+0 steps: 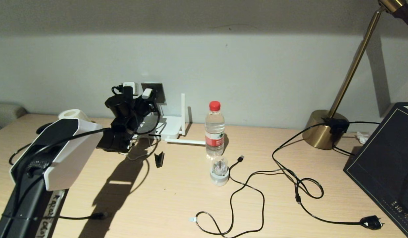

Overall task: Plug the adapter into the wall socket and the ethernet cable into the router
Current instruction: Plug plug into socket

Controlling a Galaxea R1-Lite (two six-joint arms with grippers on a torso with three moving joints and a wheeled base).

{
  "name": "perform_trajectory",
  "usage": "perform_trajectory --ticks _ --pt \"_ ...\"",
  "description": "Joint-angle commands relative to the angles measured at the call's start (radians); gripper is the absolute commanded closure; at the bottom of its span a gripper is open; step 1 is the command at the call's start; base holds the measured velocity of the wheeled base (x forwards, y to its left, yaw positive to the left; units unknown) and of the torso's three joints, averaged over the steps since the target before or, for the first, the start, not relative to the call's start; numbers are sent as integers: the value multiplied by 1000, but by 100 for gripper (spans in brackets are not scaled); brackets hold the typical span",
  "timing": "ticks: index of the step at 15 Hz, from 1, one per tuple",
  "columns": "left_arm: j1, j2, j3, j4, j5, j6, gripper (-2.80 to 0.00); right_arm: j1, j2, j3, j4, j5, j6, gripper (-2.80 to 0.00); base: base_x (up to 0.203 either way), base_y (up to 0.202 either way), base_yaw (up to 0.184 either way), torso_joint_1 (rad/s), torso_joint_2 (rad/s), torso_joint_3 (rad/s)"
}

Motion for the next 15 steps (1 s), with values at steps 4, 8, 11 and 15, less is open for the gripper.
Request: perform_trajectory --ticks 4,8,11,15 --pt "0 -8 32 -10 -6 0 0 0 1 0 -1 0 -1 0 0 0 0 0 0 0" --pt "0 6 -20 8 -10 0 0 0 1 0 -1 0 -1 0 0 0 0 0 0 0" --pt "0 6 -42 27 -10 0 0 0 1 0 -1 0 -1 0 0 0 0 0 0 0" --pt "-7 -24 18 -1 -8 0 0 0 1 0 -1 0 -1 0 0 0 0 0 0 0"
